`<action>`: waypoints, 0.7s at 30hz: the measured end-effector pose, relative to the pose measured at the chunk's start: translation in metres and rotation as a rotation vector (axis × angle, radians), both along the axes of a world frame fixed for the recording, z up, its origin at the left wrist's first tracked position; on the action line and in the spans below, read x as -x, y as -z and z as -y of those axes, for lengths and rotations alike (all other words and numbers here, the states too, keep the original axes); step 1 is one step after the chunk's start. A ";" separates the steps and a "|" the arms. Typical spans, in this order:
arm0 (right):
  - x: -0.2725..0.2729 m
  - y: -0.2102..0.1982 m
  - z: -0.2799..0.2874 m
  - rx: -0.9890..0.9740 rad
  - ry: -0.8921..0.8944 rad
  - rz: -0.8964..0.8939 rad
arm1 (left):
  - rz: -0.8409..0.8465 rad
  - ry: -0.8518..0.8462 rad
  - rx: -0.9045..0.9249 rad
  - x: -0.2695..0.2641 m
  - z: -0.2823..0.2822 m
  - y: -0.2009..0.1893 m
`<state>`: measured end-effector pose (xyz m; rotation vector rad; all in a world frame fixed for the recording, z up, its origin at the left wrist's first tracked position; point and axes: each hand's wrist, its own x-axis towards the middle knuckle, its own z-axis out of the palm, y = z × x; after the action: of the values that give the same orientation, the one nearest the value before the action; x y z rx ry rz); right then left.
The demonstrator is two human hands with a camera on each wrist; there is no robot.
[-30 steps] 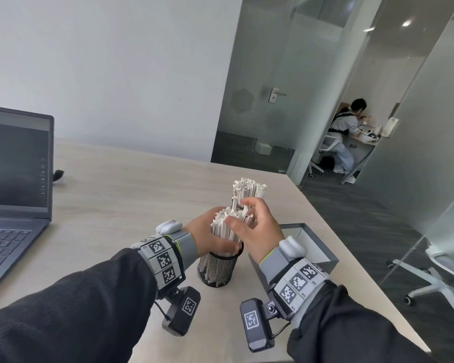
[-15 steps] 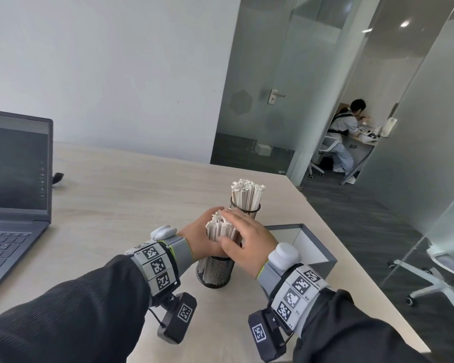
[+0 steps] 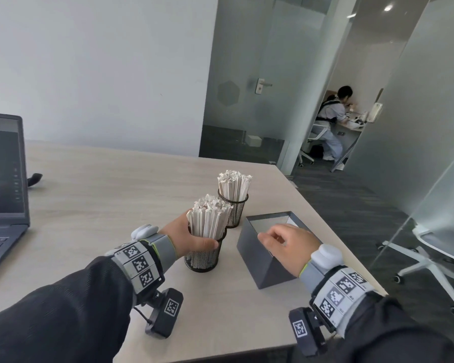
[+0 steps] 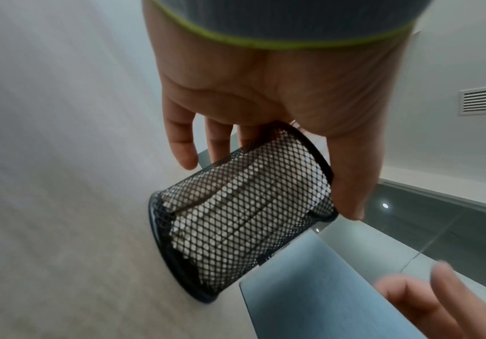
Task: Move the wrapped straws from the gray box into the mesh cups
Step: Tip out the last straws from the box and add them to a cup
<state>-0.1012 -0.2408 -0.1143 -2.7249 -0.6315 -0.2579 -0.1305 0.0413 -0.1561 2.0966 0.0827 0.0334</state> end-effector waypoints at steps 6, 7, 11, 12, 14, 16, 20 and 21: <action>0.005 0.005 0.010 0.265 0.073 -0.013 | 0.023 -0.145 -0.056 -0.019 -0.001 -0.001; 0.005 0.003 0.009 0.271 0.094 -0.014 | 0.030 -0.168 -0.060 -0.022 -0.002 -0.002; -0.005 -0.002 0.002 0.358 0.186 -0.034 | 0.036 -0.233 -0.066 -0.040 -0.006 0.000; -0.008 -0.003 0.001 0.372 0.201 -0.034 | 0.031 -0.245 -0.054 -0.044 -0.008 0.002; -0.018 0.000 -0.001 0.377 0.217 -0.038 | 0.032 -0.267 -0.041 -0.053 -0.011 0.003; -0.027 0.002 -0.003 0.375 0.217 -0.052 | 0.033 -0.292 -0.035 -0.059 -0.011 0.001; -0.051 0.007 -0.005 0.374 0.218 -0.075 | 0.027 -0.315 -0.030 -0.077 -0.013 0.001; -0.055 0.008 -0.006 0.378 0.221 -0.072 | 0.025 -0.317 -0.031 -0.079 -0.013 0.001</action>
<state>-0.0466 -0.2351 -0.1221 -3.1558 -0.3897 -0.0972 -0.0517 0.0544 -0.1568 2.0951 0.4007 0.2536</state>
